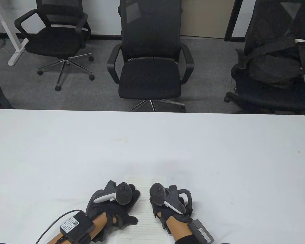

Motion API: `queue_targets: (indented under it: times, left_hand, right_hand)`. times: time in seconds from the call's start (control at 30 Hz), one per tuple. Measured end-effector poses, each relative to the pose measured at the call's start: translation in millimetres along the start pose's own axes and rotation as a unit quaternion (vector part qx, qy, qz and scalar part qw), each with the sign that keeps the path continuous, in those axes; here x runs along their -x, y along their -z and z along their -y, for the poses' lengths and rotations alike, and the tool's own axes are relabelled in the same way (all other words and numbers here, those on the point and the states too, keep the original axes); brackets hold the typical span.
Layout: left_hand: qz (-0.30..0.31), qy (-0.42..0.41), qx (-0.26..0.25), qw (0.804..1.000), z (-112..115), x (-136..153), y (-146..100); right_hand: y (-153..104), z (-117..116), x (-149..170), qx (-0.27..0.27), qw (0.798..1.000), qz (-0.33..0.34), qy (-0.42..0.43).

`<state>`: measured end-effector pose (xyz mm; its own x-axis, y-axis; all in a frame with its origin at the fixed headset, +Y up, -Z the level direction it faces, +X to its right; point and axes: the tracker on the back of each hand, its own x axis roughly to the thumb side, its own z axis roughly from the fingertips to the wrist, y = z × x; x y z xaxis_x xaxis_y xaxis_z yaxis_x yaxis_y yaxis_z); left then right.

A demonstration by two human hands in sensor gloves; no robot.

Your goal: Apply wax crayon on paper

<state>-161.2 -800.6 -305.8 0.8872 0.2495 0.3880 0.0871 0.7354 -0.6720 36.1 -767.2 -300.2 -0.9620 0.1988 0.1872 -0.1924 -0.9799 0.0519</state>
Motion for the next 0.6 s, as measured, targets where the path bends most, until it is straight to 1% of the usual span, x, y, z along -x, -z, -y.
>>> queue_targets:
  times: [0.23, 0.6]
  left_hand:
    - [-0.004, 0.002, 0.003, 1.0, 0, 0, 0]
    - [-0.007, 0.001, 0.005, 1.0, -1, -1, 1]
  right_hand:
    - [-2, 0, -2, -0.006, 1.0, 0.007, -0.006]
    - [-15, 1, -7, -0.065, 0.998, 0.025, -0.004]
